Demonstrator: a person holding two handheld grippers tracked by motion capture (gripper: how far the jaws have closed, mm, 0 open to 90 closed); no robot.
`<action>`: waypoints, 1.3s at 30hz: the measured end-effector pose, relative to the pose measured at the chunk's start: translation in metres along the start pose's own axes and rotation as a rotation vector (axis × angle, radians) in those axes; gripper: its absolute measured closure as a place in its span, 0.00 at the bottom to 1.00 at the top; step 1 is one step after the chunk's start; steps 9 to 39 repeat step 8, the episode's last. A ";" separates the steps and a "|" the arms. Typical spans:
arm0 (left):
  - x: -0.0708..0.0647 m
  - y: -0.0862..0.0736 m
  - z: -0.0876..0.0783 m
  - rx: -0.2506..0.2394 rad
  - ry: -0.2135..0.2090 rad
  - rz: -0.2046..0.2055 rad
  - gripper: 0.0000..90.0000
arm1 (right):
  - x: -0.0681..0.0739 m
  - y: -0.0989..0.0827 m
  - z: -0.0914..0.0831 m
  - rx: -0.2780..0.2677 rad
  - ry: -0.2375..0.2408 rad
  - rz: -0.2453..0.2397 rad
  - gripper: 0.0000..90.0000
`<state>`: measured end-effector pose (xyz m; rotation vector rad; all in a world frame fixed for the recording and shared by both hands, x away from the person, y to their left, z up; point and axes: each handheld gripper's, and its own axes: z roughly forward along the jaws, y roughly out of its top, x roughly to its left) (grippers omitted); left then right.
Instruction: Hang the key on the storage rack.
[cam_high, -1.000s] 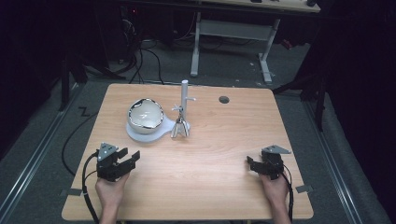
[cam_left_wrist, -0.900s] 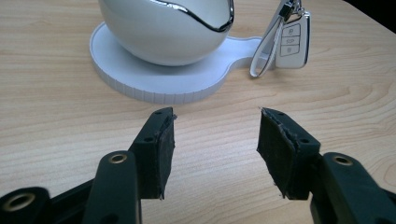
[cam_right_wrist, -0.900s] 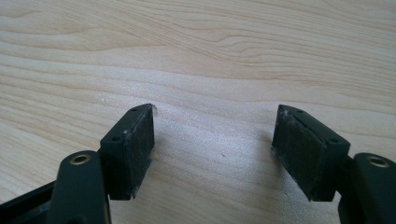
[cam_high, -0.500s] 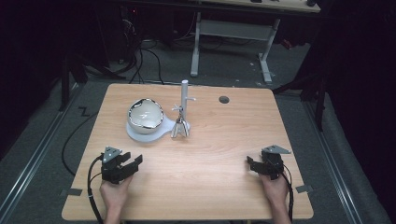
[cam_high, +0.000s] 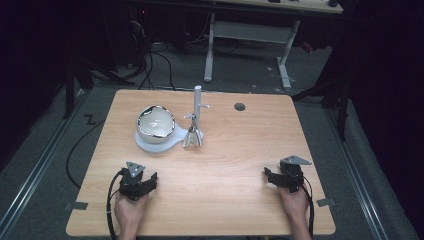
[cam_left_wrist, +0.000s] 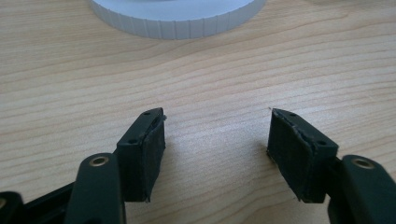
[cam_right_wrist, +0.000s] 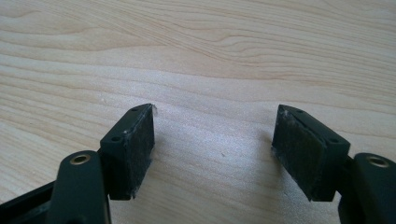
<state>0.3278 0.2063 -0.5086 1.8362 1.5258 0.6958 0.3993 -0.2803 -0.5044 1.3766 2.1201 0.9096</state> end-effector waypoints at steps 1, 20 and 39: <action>0.000 0.000 0.000 0.000 0.001 -0.002 0.41 | 0.000 0.000 0.000 0.000 0.000 0.000 0.33; -0.001 0.000 0.000 0.001 -0.007 -0.003 0.38 | 0.000 0.000 0.000 0.000 0.000 0.000 0.33; -0.001 0.000 0.000 0.001 -0.007 -0.003 0.38 | 0.000 0.000 0.000 0.000 0.000 0.000 0.33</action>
